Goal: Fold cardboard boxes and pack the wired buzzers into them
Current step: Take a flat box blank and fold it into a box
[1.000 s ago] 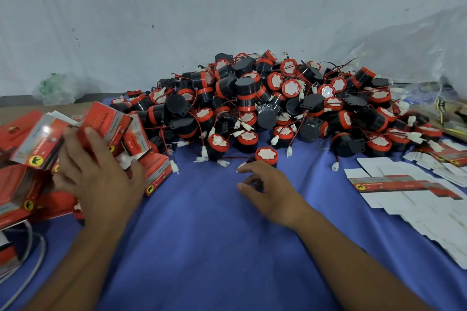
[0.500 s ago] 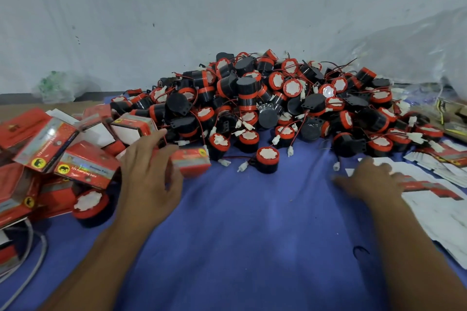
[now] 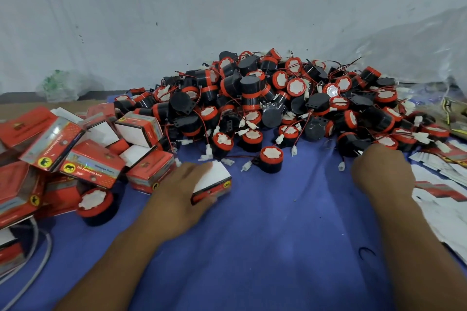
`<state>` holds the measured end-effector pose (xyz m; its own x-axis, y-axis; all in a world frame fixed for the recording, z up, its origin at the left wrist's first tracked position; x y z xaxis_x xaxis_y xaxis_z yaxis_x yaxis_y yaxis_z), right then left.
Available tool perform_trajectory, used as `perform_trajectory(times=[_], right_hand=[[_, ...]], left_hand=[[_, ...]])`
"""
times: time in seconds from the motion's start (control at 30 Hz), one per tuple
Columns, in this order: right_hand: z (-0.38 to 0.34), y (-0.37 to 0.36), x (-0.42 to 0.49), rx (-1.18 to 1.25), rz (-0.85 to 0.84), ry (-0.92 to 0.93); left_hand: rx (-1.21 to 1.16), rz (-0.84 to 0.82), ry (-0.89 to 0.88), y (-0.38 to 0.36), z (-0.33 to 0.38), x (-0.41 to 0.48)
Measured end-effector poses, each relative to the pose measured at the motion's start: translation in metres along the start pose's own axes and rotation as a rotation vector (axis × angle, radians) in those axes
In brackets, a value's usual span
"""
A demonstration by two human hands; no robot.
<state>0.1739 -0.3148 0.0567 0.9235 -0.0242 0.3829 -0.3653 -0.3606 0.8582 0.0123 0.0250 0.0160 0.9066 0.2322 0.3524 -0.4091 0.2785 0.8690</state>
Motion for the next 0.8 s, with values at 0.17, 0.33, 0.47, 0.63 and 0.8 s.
perform_trajectory(times=[0.17,0.33,0.47,0.63,0.8], right_hand=[[-0.013,0.027,0.003,-0.028,0.179,0.05],[-0.037,0.044,-0.007,0.188,0.431,0.301],[-0.055,0.035,-0.016,0.313,0.44,0.49],[-0.064,0.029,-0.021,0.37,0.42,0.569],[-0.066,0.027,-0.022,0.377,0.407,0.577]], left_hand=[[0.315,0.581,0.243,0.07,-0.044,0.006],[0.361,0.666,0.496,0.092,-0.073,-0.003],[0.111,0.616,0.399,0.084,-0.072,0.005],[0.329,0.622,0.378,0.073,-0.074,0.011],[0.364,0.601,0.342,0.064,-0.076,0.01]])
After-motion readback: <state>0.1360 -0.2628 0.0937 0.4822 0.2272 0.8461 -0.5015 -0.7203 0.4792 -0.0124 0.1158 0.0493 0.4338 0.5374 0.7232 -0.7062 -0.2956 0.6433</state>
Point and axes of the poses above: each hand's wrist, its own x-axis towards the middle knuckle, its own y-axis out of the back of the hand, z = x × y, the point moved 6 cm from there along x, towards the middle knuckle, and after that the axes turned 11 degrees about y, right-handed, at the moved point
